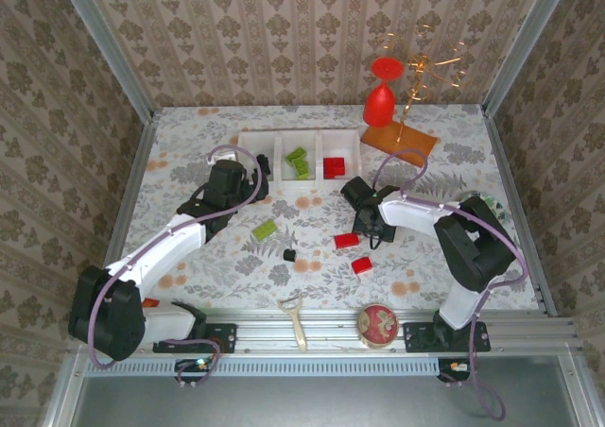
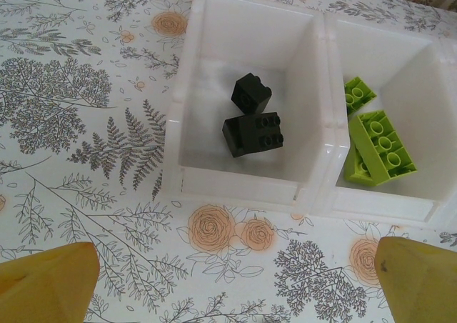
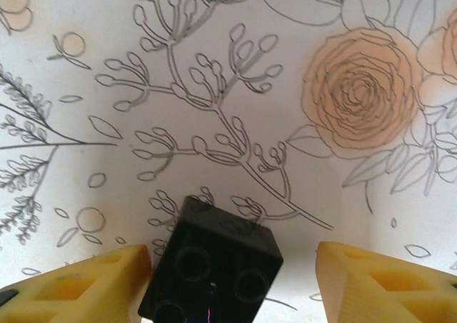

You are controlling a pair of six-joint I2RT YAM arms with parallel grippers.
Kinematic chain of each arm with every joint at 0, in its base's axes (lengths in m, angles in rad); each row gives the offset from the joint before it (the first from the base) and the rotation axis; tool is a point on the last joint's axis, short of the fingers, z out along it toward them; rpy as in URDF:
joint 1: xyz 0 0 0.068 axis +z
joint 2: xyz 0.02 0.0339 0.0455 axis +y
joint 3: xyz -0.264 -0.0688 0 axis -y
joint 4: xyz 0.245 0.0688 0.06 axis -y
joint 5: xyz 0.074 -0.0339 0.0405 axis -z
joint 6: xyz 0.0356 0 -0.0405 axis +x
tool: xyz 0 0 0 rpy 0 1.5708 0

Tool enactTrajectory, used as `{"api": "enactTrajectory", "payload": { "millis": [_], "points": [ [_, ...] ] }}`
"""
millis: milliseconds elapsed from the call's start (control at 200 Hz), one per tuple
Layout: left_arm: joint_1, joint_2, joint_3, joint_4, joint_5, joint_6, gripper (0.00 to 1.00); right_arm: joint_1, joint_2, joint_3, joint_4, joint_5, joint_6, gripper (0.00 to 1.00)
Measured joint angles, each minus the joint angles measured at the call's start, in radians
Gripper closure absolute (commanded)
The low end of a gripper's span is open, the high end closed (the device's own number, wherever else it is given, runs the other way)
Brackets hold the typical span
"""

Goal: Sort the legos into containers by color

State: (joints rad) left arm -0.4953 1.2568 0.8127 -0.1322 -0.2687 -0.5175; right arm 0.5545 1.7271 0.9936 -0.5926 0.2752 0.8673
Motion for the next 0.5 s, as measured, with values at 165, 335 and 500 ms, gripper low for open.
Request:
{"api": "enactTrajectory", "payload": {
  "millis": [165,335,500],
  "points": [
    [0.001,0.000,0.000,0.001,0.000,0.000,0.00,0.000,-0.025,-0.010,-0.005,0.001,0.000,0.36],
    [0.001,0.000,0.000,0.003,0.000,-0.003,0.00,-0.002,-0.028,-0.010,0.017,-0.002,-0.001,0.38],
    [0.001,0.000,0.000,0.003,0.003,-0.004,0.00,-0.015,-0.024,-0.010,0.039,-0.016,-0.004,0.45]
  ]
}}
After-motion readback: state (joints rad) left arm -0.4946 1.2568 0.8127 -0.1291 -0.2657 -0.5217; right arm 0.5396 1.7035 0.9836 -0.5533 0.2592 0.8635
